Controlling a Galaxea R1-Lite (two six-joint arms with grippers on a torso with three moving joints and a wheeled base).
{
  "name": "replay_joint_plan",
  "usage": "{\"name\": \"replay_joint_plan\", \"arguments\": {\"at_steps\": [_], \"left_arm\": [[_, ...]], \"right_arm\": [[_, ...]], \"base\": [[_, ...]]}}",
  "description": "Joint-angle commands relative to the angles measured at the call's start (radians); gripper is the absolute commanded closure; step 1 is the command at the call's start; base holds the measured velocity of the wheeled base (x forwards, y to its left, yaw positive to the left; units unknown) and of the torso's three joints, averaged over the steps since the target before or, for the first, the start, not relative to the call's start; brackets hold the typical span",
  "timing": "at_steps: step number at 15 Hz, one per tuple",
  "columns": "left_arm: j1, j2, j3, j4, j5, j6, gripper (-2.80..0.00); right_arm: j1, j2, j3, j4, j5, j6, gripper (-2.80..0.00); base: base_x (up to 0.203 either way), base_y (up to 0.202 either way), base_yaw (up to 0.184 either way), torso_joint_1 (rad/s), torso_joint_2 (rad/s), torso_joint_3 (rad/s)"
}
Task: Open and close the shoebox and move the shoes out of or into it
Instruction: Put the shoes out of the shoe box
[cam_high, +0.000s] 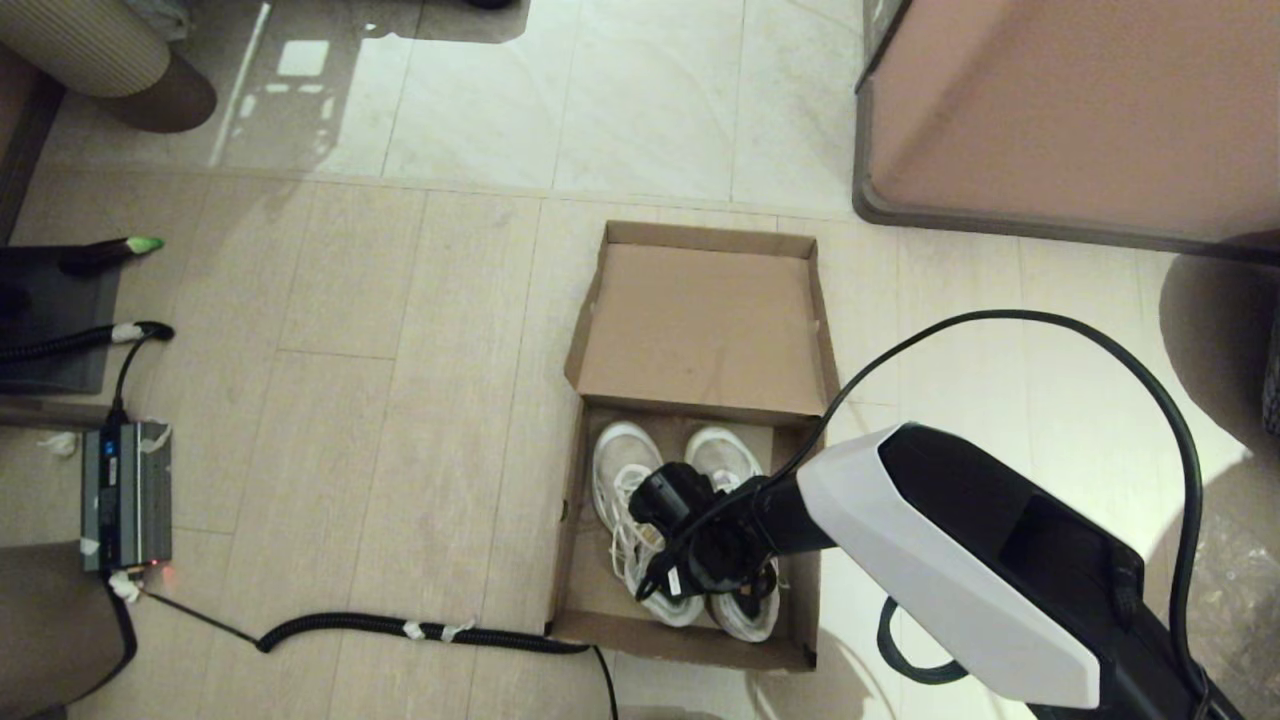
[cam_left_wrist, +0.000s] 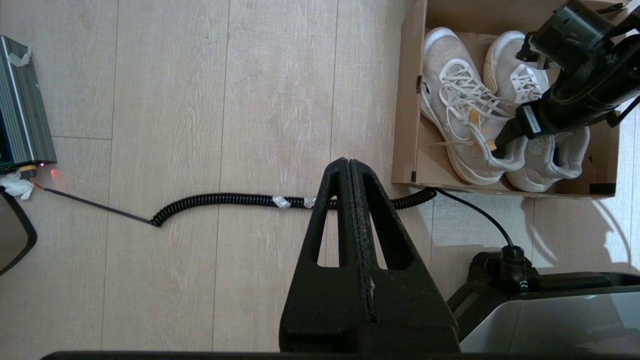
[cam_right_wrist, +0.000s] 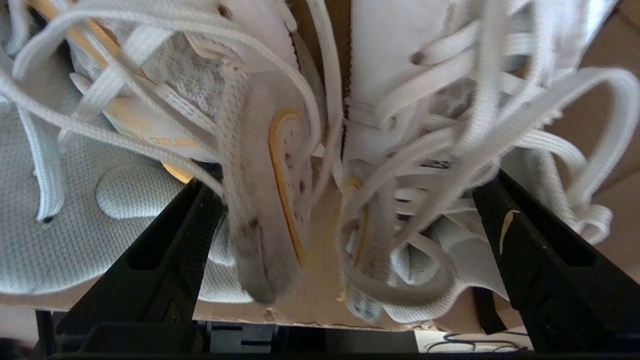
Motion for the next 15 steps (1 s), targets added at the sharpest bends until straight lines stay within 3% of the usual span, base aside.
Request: {"name": "replay_joint_plan", "arguments": {"at_steps": [1, 6, 7, 15], "left_arm": [[0.0, 0.0, 0.0, 0.0, 0.0, 0.0, 0.0], [0.0, 0.0, 0.0, 0.0, 0.0, 0.0, 0.0], [0.0, 0.0, 0.0, -0.002, 0.0, 0.0, 0.0], [0.0, 0.0, 0.0, -0.003, 0.0, 0.0, 0.0]], "right_arm": [[0.002, 0.028, -0.029, 0.002, -0.001, 0.01, -2.8], [0.003, 0.052, -0.093, 0.056, 0.007, 0.044, -2.78], [0.003, 0.056, -0.094, 0.058, 0.005, 0.044, 0.0], [0.001, 0.021, -0.11, 0.244, 0.024, 0.061, 0.0]], "base": [[0.0, 0.0, 0.0, 0.0, 0.0, 0.0], [0.0, 0.0, 0.0, 0.0, 0.0, 0.0], [0.0, 0.0, 0.0, 0.0, 0.0, 0.0], [0.0, 0.0, 0.0, 0.0, 0.0, 0.0]]}}
